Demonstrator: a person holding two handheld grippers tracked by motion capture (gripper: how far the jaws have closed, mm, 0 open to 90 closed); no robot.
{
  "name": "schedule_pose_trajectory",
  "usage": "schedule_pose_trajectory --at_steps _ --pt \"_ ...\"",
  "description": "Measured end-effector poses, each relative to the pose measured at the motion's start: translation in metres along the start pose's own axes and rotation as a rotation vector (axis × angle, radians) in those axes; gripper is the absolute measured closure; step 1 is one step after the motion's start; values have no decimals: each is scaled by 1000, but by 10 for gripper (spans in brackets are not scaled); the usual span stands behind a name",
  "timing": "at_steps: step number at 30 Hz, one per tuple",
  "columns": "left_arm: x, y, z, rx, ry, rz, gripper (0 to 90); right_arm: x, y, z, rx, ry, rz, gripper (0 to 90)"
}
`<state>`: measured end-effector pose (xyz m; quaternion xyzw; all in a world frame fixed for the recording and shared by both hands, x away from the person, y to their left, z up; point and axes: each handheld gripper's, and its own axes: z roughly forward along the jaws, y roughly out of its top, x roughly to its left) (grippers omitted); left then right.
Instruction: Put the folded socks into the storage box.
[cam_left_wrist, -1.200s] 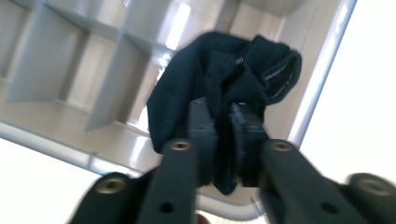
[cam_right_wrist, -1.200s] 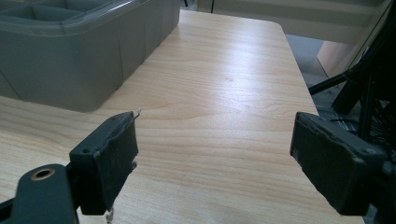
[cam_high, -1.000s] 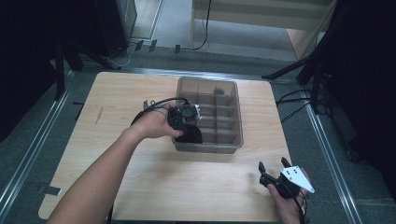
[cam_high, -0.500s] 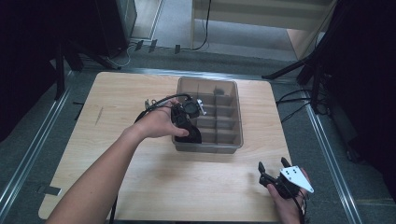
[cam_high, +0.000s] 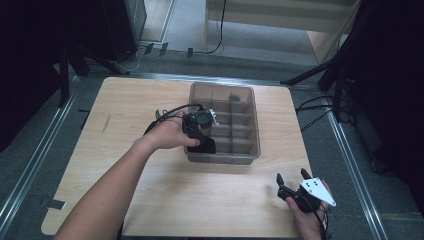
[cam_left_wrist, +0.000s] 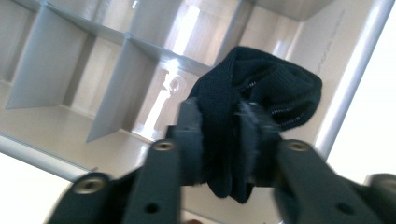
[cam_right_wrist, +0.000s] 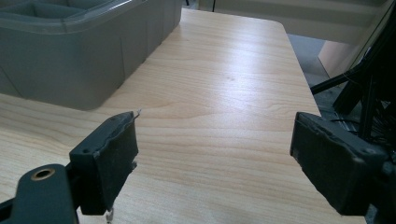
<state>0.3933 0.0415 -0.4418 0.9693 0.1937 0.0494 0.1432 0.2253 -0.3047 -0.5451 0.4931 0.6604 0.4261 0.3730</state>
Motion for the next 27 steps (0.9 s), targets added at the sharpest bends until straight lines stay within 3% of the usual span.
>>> schedule_pose_trajectory --at_steps 3,5,9,11,16,19,23,27 --pt "-3 -1 1 22 12 38 772 0 0 0 0 0 -5 152" --pt "-3 -1 3 36 16 39 779 0 0 0 0 0 -6 152" --pt "-6 -2 13 105 35 77 787 0 0 0 -1 -1 -7 152" --pt "-5 -3 17 118 35 65 787 0 0 0 -1 -1 -6 152" --pt "-4 -3 17 110 36 45 777 0 0 0 -1 0 -5 152" --pt "-4 -3 9 81 22 44 738 0 0 0 -1 1 -4 152" --pt "-3 -2 -2 27 -5 24 580 1 0 0 3 -1 -10 152" --pt "-4 2 -2 -3 28 16 502 1 0 1 4 -2 -11 152"
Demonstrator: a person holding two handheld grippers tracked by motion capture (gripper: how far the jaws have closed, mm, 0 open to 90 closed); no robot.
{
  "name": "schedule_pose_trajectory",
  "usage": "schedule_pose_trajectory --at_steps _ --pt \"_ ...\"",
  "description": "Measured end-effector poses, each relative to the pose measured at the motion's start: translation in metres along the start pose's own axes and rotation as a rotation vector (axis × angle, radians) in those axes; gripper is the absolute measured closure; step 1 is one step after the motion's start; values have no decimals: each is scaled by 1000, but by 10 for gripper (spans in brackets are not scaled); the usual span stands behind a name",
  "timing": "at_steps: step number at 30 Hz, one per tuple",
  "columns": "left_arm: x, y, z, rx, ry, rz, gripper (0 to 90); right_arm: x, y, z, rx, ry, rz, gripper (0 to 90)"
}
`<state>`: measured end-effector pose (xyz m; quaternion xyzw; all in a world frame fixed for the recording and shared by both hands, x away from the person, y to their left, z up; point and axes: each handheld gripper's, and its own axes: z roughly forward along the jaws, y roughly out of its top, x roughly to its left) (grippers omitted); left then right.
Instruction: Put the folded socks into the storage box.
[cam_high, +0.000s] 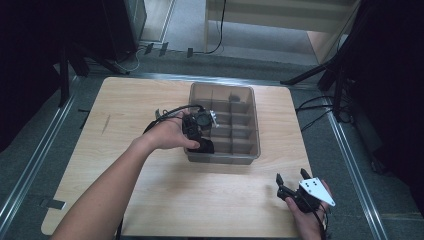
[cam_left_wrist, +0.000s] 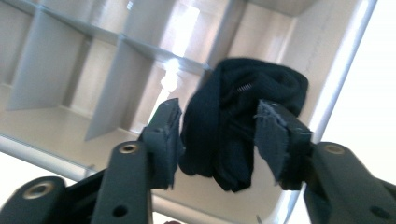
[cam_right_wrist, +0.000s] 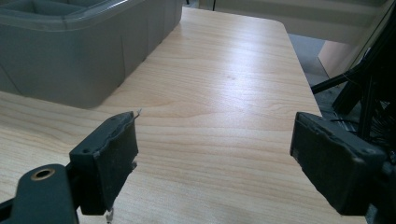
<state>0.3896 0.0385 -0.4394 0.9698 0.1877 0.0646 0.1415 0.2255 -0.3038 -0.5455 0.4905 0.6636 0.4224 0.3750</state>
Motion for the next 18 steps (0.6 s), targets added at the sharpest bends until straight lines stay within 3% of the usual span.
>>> schedule_pose_trajectory --at_steps 2,4,9,12,14,18 --pt "-1 1 4 5 9 13 572 0 0 0 0 0 -1 152" --pt "-2 1 9 49 19 16 720 0 0 0 0 0 0 152" --pt "2 -5 14 71 -12 -4 785 0 0 0 1 1 2 152" --pt "3 -7 13 52 -9 -15 774 0 0 0 2 2 2 152" --pt "3 -9 10 19 -6 -42 691 0 0 0 1 2 3 152" --pt "5 -15 -3 -36 -16 -52 508 0 0 0 1 1 -1 152"
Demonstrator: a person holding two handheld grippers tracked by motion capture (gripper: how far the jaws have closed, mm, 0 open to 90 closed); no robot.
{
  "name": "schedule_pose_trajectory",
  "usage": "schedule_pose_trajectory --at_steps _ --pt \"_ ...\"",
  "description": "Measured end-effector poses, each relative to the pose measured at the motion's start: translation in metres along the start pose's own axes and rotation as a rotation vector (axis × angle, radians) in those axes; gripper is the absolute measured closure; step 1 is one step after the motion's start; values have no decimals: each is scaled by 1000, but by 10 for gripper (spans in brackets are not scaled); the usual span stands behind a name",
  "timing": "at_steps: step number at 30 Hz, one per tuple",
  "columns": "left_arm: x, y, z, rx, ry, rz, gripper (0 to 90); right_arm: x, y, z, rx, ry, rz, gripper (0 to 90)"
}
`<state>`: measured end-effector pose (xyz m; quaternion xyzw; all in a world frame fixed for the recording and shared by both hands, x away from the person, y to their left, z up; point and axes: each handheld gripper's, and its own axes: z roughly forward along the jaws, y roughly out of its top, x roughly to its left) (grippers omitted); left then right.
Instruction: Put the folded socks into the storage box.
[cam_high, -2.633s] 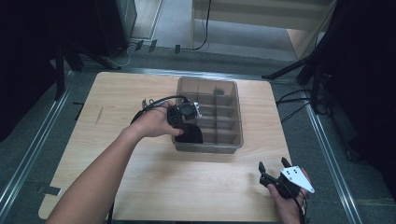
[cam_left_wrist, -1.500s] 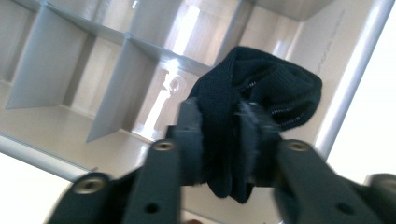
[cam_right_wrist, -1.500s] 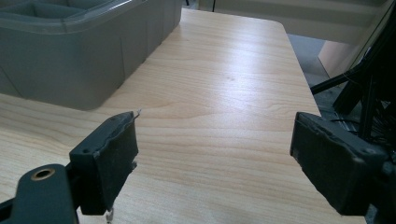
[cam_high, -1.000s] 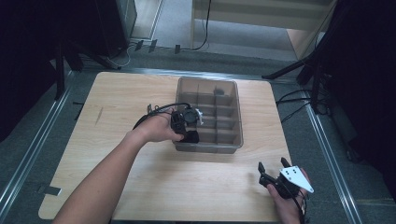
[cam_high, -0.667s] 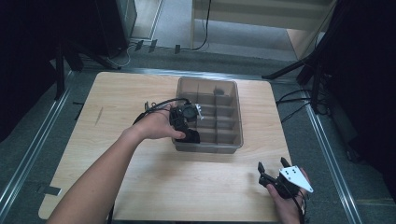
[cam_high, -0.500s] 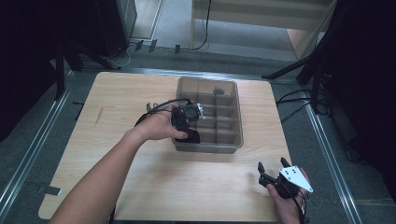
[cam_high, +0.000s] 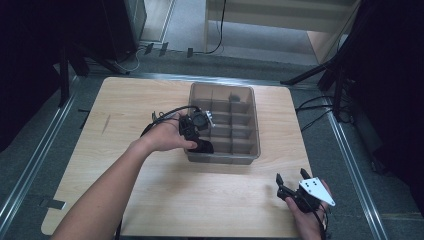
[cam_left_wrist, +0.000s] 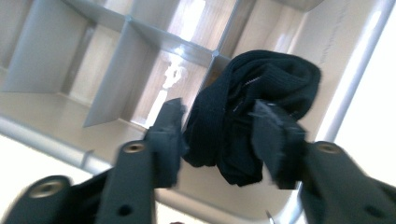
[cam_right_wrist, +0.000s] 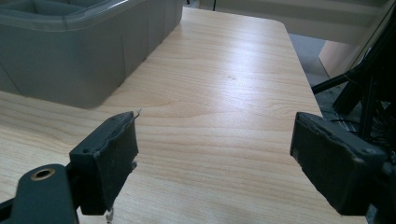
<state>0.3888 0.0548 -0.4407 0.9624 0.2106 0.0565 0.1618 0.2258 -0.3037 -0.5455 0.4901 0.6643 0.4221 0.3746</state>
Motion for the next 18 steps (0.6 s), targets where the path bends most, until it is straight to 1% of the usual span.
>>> schedule_pose_trajectory --at_steps 2,4,5,8,9,10,11,12,13,14,16,18 --pt "2 -3 -7 -26 0 -7 468 0 0 0 1 1 -3 152" --pt "3 -6 -16 -58 -11 -28 435 1 0 0 4 0 -5 152" --pt "4 -7 -20 -73 -5 -38 411 1 0 0 5 0 -7 152" --pt "6 -13 -31 -122 -1 -63 328 2 0 1 6 -2 -11 152" --pt "7 -14 -35 -133 5 -67 273 2 0 1 7 -3 -11 152" --pt "8 -16 -38 -146 5 -79 248 2 0 1 8 -4 -12 152" --pt "9 -18 -41 -150 8 -89 222 2 0 1 8 -5 -12 152" --pt "11 -20 -43 -146 15 -94 183 2 0 1 8 -5 -12 152" --pt "11 -22 -44 -142 23 -108 147 2 0 1 8 -6 -12 152" --pt "13 -25 -45 -122 31 -112 127 2 0 1 8 -6 -12 152" --pt "15 -29 -46 -97 66 -123 70 3 0 1 8 -6 -12 152" --pt "19 -36 -49 -89 78 -143 14 3 0 1 10 -8 -15 152"
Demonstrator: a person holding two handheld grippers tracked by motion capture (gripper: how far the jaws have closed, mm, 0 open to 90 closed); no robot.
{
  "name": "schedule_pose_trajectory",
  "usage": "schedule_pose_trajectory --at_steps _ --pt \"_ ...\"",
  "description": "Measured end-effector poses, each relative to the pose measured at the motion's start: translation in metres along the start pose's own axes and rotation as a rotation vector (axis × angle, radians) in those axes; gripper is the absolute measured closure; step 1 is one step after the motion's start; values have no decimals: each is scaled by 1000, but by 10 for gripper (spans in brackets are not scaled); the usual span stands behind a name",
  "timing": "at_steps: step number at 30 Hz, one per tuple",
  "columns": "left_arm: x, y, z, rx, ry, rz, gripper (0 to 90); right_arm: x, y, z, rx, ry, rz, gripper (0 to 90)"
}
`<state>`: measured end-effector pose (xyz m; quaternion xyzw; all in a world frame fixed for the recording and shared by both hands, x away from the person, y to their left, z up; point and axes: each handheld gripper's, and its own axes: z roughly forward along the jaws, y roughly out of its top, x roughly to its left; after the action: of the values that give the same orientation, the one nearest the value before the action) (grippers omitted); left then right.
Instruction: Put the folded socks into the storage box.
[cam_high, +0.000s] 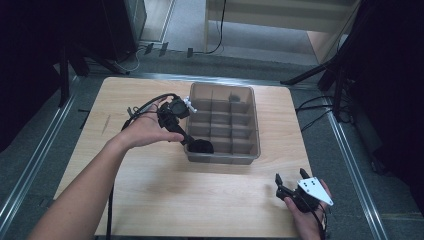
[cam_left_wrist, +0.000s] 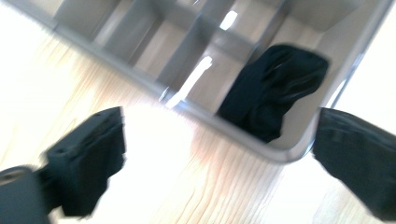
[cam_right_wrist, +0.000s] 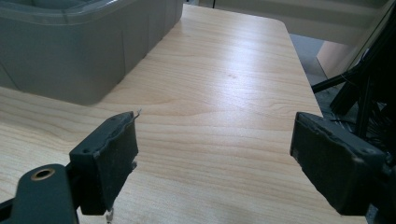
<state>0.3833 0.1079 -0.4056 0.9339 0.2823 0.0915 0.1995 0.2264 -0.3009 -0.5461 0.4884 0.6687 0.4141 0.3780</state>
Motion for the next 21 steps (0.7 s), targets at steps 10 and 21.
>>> schedule_pose_trajectory --at_steps 10,21 --pt "19 -24 -17 -5 54 -70 0 0 0 0 4 -1 -2 152" --pt "43 -70 -23 -8 149 -203 0 1 0 1 6 -2 -4 152"
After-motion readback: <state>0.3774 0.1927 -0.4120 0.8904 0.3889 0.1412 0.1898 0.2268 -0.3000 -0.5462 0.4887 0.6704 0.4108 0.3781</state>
